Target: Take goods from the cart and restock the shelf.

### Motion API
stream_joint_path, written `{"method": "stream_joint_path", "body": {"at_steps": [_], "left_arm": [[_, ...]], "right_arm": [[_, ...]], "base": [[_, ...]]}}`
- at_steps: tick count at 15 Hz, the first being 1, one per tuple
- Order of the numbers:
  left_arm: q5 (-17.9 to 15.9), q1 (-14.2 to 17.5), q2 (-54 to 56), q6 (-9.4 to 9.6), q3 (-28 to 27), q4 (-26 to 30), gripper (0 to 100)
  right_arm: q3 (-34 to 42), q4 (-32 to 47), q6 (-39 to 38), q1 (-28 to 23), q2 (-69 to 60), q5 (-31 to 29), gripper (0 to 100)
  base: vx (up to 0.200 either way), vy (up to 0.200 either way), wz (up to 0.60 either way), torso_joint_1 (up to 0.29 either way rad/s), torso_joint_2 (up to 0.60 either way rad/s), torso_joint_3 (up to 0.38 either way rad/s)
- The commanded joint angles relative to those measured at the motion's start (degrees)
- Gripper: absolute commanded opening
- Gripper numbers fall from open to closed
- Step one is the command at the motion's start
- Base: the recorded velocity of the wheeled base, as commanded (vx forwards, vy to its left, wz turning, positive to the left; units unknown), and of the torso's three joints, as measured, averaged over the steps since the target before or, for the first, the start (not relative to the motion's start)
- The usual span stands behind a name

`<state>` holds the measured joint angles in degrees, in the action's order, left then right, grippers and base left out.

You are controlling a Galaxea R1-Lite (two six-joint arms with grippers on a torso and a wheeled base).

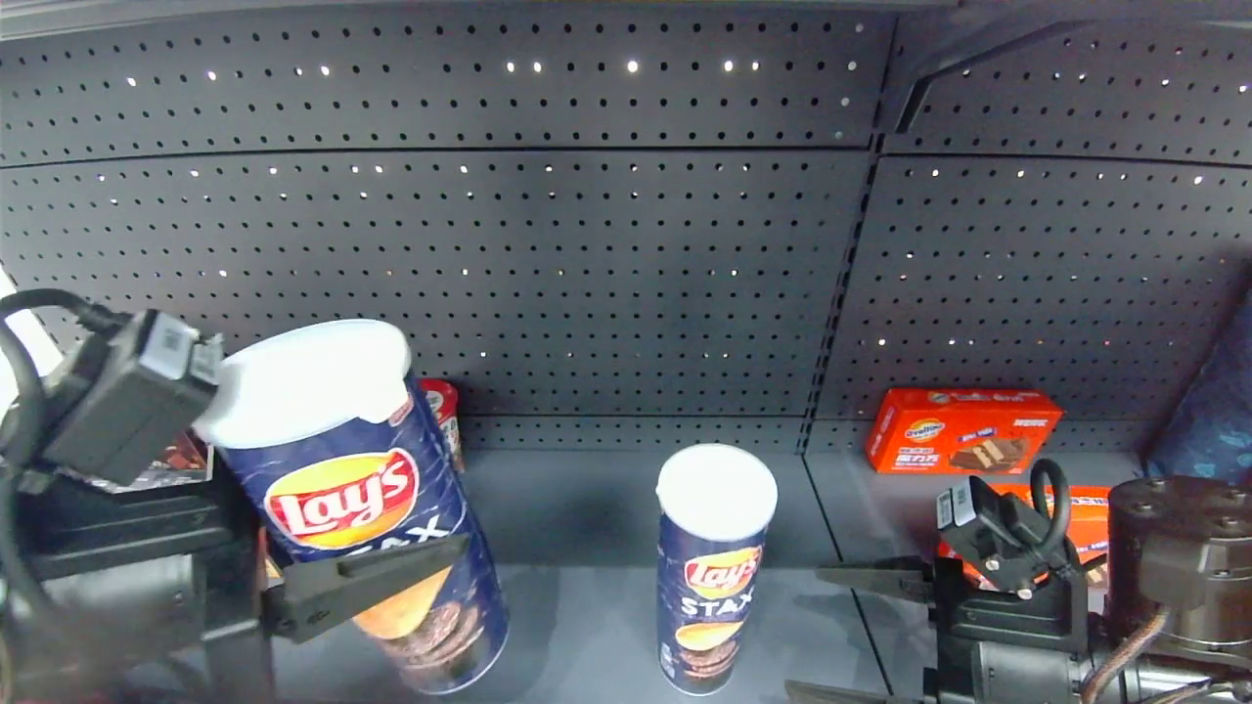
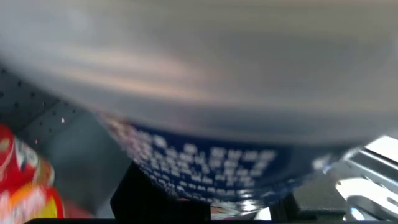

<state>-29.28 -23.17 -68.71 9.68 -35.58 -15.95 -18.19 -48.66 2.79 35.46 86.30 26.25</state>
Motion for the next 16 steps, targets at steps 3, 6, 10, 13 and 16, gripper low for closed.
{"method": "stream_joint_path", "body": {"at_steps": [3,6,10,13,16], "left_arm": [[2.4,-0.2,-19.5,0.08,-2.8,-11.9,0],[1.8,-0.2,-27.5,-0.1,-6.1,-16.6,0],[-0.6,0.1,-35.4,-0.1,-13.5,-17.2,0],[-2.4,-0.3,-40.6,0.34,-18.6,-17.3,0],[-3.2,-1.2,-45.6,0.34,-22.8,-19.7,0]], "right_arm": [[0.6,0.1,0.0,-1.9,-2.3,0.2,100],[0.5,0.1,0.0,-2.2,-2.0,0.5,100],[0.0,0.1,0.0,-3.2,-1.3,0.6,100],[-0.6,0.0,0.0,-3.9,-0.2,1.7,100],[-1.7,0.1,0.0,-4.0,0.4,1.9,100]], "base": [[0.0,0.0,0.0,0.0,0.0,0.0],[0.0,0.0,0.0,0.0,0.0,0.0],[0.0,0.0,0.0,0.0,0.0,0.0],[0.0,0.0,0.0,0.0,0.0,0.0],[0.0,0.0,0.0,0.0,0.0,0.0]]}}
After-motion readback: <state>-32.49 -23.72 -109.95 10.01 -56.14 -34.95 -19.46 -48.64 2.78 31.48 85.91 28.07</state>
